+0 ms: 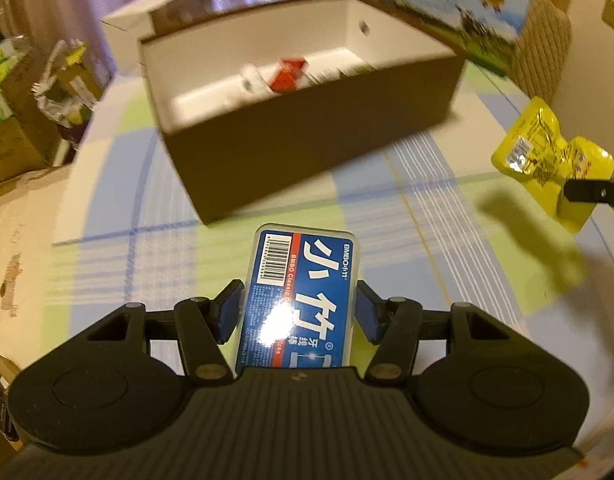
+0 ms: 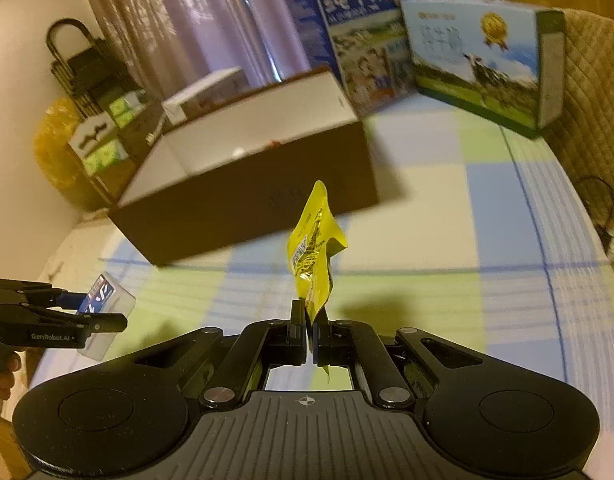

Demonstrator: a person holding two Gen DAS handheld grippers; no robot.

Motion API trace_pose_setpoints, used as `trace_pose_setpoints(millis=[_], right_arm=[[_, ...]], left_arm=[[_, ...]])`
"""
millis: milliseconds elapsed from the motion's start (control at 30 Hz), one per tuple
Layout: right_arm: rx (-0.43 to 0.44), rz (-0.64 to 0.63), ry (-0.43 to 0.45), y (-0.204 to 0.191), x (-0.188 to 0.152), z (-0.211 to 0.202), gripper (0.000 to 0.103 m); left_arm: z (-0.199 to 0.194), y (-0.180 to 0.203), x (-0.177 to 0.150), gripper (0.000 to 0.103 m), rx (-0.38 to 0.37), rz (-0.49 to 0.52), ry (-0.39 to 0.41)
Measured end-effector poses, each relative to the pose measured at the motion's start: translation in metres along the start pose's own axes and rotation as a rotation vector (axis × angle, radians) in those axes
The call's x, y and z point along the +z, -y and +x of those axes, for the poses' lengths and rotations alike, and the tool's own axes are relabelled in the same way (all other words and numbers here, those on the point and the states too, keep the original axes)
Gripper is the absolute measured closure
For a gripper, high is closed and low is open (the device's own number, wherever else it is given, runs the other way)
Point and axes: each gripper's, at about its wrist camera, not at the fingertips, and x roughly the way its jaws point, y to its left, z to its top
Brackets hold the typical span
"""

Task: Organize objects
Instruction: 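Carry the toothpick case and yellow packet over the brown box, then open both grippers to drop the toothpick case and packet into the box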

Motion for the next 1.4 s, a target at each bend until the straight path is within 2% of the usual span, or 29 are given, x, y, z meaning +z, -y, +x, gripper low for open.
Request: trace_pose_setpoints(millis=[400,667,967,1400], right_arm=[[0.129,-0.007,0.075,-0.025,0.074,0.03,0.103],[0.19,-0.016,0.123,-0.04,0.127,0.062,0.103],[0.198,0.045,0.086,-0.038,0.166,0.114,0.103],[0.162,0.118,0.014,-0.019,0.185,0.175,0.103]], left_arm=[[-0.021,-0.045,0.078,0.049,0.067,-0.045,0.135],[-0.004,-0.052,0.141,0.049,0.074,-0.05,0.168],[0.053,-0.061,0.201,0.049,0.087,-0.087,0.105],[0.134,-0.078,0.229,0.049,0.126,-0.129,-0.011]])
